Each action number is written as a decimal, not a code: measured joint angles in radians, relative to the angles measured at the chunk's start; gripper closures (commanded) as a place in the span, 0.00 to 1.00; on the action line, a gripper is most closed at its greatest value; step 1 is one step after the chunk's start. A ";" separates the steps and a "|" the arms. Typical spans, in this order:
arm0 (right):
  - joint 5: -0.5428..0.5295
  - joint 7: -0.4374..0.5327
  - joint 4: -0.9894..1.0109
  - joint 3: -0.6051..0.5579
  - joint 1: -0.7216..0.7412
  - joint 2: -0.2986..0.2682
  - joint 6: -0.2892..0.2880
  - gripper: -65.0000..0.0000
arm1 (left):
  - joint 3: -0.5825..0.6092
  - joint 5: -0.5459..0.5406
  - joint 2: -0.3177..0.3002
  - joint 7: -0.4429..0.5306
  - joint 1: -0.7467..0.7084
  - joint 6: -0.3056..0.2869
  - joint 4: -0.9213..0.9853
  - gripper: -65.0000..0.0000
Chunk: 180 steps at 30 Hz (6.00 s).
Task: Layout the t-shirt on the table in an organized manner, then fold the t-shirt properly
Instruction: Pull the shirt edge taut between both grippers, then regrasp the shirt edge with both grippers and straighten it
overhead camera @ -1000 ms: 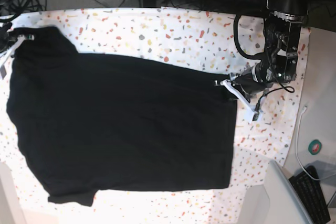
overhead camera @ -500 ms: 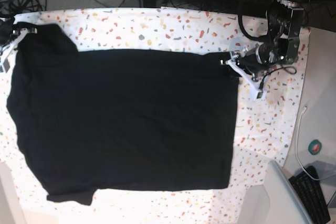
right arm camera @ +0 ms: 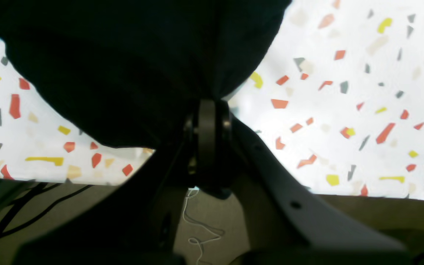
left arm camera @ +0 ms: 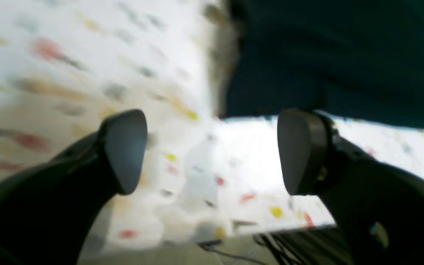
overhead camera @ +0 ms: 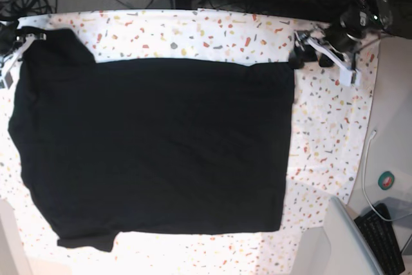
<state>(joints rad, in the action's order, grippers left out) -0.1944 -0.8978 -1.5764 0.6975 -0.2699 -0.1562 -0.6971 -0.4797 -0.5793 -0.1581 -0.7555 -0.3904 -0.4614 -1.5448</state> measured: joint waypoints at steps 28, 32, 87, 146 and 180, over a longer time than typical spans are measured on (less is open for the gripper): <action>0.000 0.000 0.000 0.000 0.003 -0.003 0.000 1.00 | 0.137 -0.008 0.049 0.081 0.174 -0.090 0.296 1.00; 0.000 -0.002 -0.002 0.000 0.001 -0.003 0.000 1.00 | 0.129 -0.003 0.037 0.035 0.147 -0.088 0.251 1.00; 0.012 -0.070 0.406 -0.201 0.546 -0.065 0.061 1.00 | -0.043 0.004 0.047 -0.251 0.491 0.040 0.336 1.00; -0.339 0.023 0.008 0.236 0.167 0.141 0.059 0.48 | -0.038 -0.156 0.023 0.183 0.264 0.067 0.338 0.00; -0.560 0.283 0.619 0.317 0.253 0.060 0.219 0.48 | -0.026 -0.174 0.020 0.218 0.449 0.046 0.561 0.00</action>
<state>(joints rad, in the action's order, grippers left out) -0.7547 -0.6147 -0.9573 1.0145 -0.0174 -0.0959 -0.4782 -0.5056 -0.7532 -0.1383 -0.5373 0.0582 -0.4152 -0.9836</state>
